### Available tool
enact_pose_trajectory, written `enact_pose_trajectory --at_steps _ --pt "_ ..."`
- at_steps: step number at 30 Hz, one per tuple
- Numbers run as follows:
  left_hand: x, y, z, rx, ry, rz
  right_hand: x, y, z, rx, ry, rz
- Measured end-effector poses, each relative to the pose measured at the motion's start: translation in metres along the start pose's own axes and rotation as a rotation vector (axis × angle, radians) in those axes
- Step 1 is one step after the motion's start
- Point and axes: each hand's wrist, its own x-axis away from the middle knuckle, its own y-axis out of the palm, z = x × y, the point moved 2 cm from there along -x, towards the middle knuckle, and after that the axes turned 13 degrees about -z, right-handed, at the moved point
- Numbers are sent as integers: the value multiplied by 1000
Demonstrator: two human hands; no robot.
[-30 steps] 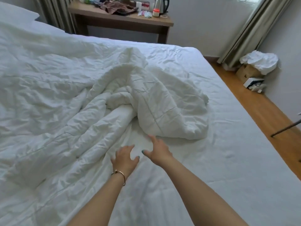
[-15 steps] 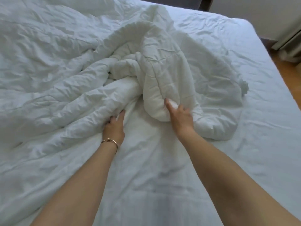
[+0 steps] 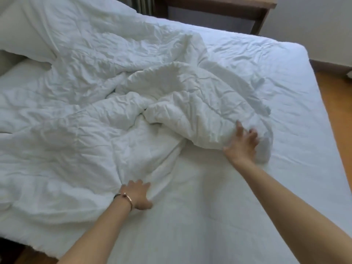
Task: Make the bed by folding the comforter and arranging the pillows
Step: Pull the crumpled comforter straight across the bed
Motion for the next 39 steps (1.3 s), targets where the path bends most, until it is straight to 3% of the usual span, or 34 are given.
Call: enact_pose_trajectory --at_steps 3,7,9,12,15,17,19,22,24,26,28,29,30,32,34,37,39 --pt "-40 -28 62 -24 66 370 28 67 -1 -17 -191 -163" --pt "-91 -55 69 -36 -9 471 52 111 5 -99 -387 -292" --pt "-90 -61 68 112 117 458 64 118 8 -148 -427 -407" --pt "-44 -58 72 533 489 534 80 121 10 -346 -313 -496" --pt "19 -23 59 889 785 410 93 124 10 -878 -8 -561" --pt "43 16 43 1029 796 188 98 130 6 -1257 169 -627" --pt "51 52 29 1067 709 20 99 137 -2 -1470 211 -629" --pt "40 90 27 862 543 -102 112 148 -4 -1070 102 -420" --pt "36 106 36 563 405 -90 134 149 11 -878 105 -218" --pt "37 112 49 371 295 260 168 146 40 -723 122 -87" --pt "43 115 72 532 424 601 208 150 70 -566 128 -33" --pt "44 117 87 617 546 652 230 154 82 -500 126 -35" --pt "43 120 106 654 663 611 251 160 91 -460 123 -64" --pt "38 134 142 679 782 333 287 177 108 -506 129 -192" --pt "22 154 164 604 651 106 305 186 123 -673 164 -380" --pt "3 174 171 375 480 65 303 175 144 -973 355 -564" --pt "-3 175 176 300 432 79 292 160 157 -997 460 -516"
